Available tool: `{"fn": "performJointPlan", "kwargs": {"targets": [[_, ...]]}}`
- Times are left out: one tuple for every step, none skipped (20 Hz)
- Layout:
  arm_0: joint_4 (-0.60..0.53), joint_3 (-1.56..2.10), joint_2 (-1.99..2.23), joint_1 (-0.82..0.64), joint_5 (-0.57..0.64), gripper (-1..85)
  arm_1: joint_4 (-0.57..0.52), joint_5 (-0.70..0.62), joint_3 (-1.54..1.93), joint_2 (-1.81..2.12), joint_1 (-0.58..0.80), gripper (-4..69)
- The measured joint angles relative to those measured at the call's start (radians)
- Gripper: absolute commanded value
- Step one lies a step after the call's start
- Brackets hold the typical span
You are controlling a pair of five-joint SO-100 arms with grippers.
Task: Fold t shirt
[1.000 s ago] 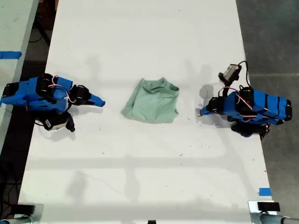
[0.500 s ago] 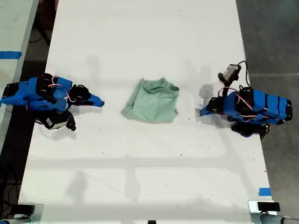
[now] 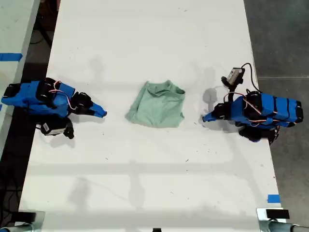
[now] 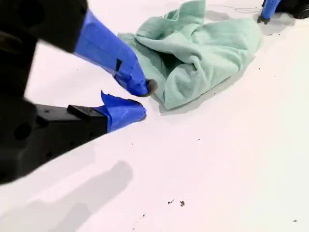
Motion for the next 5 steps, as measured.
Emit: {"fn": "performJointPlan", "kwargs": {"targets": [[0.000, 0.000, 0.000, -0.034, 0.040, 8.3, 0.000, -0.003, 0.000, 0.000, 0.005, 8.1], [0.000, 0.000, 0.000, -0.083, 0.066, 8.8, 0.000, -0.003, 0.000, 0.000, 0.003, 8.1], [0.000, 0.000, 0.000, -0.127, 0.074, 9.3, 0.000, -0.003, 0.000, 0.000, 0.002, 8.1], [0.000, 0.000, 0.000, -0.158, 0.074, 9.8, 0.000, -0.003, 0.000, 0.000, 0.003, 8.1], [0.000, 0.000, 0.000, -0.173, 0.074, 10.1, 0.000, -0.003, 0.000, 0.000, 0.005, 8.1]]}}
